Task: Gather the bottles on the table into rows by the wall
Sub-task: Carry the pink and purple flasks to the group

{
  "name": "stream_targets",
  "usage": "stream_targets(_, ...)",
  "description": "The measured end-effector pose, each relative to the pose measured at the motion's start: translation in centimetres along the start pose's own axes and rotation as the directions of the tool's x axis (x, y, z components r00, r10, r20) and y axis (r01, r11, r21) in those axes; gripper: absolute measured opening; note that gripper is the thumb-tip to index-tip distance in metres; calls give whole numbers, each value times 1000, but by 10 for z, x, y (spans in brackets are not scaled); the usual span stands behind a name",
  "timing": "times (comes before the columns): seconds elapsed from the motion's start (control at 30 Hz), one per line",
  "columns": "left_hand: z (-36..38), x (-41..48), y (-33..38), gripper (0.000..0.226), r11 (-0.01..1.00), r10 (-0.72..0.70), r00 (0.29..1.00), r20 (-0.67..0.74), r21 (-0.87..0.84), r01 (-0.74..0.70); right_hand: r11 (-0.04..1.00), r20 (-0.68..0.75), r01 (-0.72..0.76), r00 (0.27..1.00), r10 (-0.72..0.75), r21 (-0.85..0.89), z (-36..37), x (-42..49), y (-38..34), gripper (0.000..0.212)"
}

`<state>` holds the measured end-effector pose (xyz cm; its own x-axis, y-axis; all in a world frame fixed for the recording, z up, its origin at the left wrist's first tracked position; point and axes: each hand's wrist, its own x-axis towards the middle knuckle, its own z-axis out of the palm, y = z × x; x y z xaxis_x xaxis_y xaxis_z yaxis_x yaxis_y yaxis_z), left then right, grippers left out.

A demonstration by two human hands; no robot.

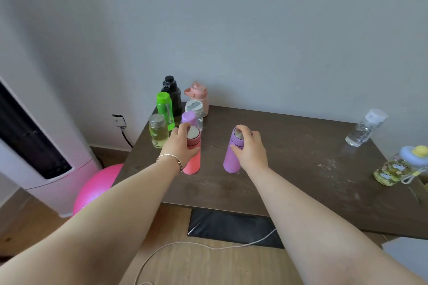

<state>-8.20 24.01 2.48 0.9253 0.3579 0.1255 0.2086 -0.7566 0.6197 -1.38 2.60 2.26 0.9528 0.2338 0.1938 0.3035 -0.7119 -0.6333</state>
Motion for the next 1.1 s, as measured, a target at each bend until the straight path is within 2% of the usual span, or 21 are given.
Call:
stream_targets(0.2,-42,31,-69,68,998,-21,1000,18,56,20,1000,8,-22,1000,22,20,66,18,-46,54)
stream_targets(0.47,-70,63,-136,69,999,-47,998,40,4,47,999,52,-39,998,38,1,130,30,-87,53)
stream_targets(0.77,-58,73,-168,69,999,-28,996,84,-19,30,997,117,-9,993,18,-77,162,36,-100,53)
stream_targets(1.1,-50,79,-178,70,1000,-16,995,97,-16,18,997,136,24,991,-15,-71,179,35,-99,52)
